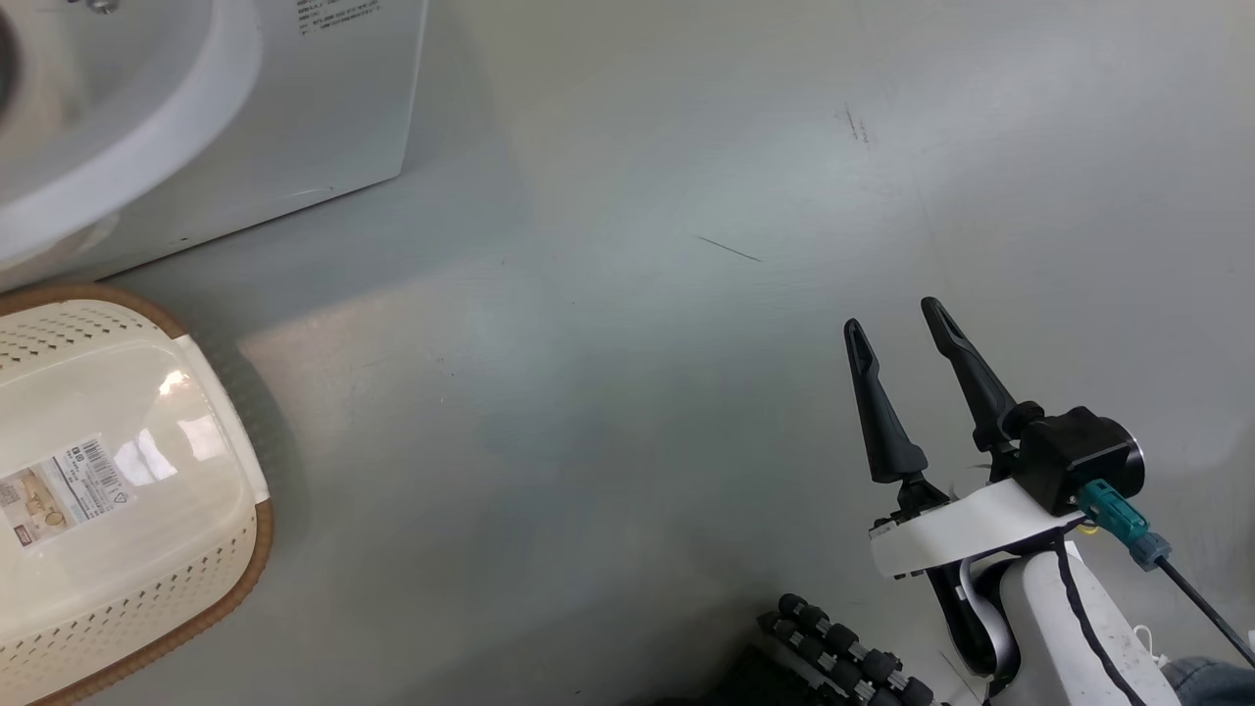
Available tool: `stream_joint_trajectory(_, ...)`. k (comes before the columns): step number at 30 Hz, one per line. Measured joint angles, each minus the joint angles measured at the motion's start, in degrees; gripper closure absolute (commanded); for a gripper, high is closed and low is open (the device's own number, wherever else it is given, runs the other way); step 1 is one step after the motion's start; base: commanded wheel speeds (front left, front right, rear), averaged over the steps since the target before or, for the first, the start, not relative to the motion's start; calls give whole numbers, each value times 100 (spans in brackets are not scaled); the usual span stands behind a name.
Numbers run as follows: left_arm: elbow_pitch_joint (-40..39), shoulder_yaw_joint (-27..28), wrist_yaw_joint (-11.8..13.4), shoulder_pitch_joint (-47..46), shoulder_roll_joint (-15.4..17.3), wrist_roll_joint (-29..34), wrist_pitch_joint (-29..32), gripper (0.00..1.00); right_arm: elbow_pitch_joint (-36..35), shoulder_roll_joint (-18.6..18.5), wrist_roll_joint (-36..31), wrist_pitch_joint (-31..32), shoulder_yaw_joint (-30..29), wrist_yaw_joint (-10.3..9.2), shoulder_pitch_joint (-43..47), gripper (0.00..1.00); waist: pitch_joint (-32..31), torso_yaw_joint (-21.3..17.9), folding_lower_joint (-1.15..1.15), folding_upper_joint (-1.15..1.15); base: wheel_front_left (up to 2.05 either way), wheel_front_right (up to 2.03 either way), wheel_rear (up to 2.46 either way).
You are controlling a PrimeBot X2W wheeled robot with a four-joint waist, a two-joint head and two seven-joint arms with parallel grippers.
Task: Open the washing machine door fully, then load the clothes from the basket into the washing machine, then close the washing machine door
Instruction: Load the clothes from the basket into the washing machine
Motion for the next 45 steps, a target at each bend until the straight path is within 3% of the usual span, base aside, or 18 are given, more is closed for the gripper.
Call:
stream_joint_trajectory(11, 762, -250, 12, 1, -90, 223, 109, 100, 13, 2, -4, 0, -20, 0, 0, 0, 4, 43, 0, 0, 0, 0, 0)
stream_joint_trajectory(12, 834, -252, 13, 1, -93, 223, 140, 96, 15, 2, -4, 0, -26, 1, 0, 0, 0, 51, 0, 0, 0, 0, 0)
stream_joint_trajectory(13, 893, -258, 18, 1, -94, 224, 154, 83, 15, 2, -4, 0, -27, 1, -1, 0, -4, 60, 0, 0, 0, 0, 0)
stream_joint_trajectory(17, 1134, -315, 115, -8, -147, 236, 214, 58, 16, -2, -4, 0, -87, 1, -19, 0, -33, 111, 0, 0, 0, 0, 0)
stream_joint_trajectory(18, 1134, -315, 115, -8, -147, 236, 214, 45, 16, -2, -4, 0, -87, 1, -19, 0, -33, 111, 0, 0, 0, 0, 0)
stream_joint_trajectory(20, 1277, -356, 132, -8, -242, 259, 300, 0, 32, -4, -5, 0, -99, 1, -42, 0, -63, 147, 0, 0, 0, 0, 0)
stream_joint_trajectory(45, 2082, -715, 325, -25, -914, 467, 292, 0, 92, -142, -14, 0, -246, 0, -76, 0, -551, 610, 0, 0, 0, 0, 0)
